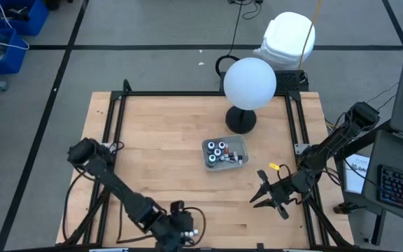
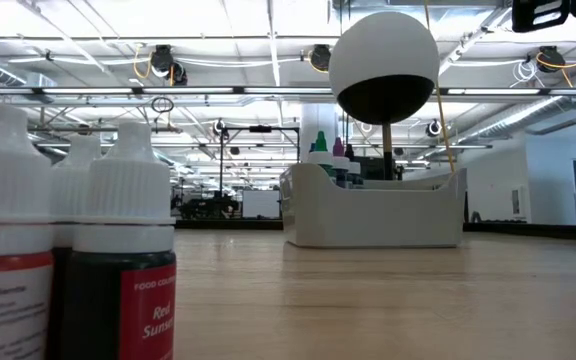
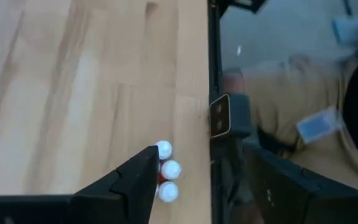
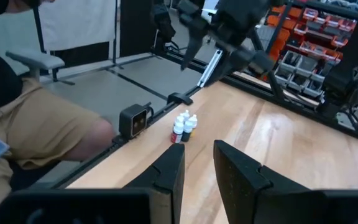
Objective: Pick & Place food coloring
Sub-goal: Put the black food coloring bottle into the gray bin
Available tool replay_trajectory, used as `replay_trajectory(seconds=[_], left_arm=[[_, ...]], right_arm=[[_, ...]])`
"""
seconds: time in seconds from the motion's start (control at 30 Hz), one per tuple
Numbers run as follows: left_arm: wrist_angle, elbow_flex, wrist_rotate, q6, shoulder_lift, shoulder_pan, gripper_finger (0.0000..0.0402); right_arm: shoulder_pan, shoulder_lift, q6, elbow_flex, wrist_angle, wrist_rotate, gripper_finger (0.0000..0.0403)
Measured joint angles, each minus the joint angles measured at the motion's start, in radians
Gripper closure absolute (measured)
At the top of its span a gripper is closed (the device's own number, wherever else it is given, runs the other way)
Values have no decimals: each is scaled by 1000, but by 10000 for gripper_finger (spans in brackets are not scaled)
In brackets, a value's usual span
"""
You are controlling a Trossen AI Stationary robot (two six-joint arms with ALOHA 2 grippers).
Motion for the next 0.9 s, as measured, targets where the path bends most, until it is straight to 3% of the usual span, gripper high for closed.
replay_trajectory(seconds=[0.13,0.43,0.53,0.67,0.9], left_arm=[[86,-109,-79,-170,0,-38,163],[100,-175,-271,-365,12,-119,163],[120,-177,-333,-372,59,-145,163],[211,-176,-336,-368,126,-157,163],[223,-167,-377,-388,164,-163,163]], right_arm=[[0,0,28,0,0,0,326],[1,0,76,0,-10,1,326],[0,0,76,0,-17,1,326],[0,0,76,0,-22,2,326],[0,0,76,0,-24,2,326]])
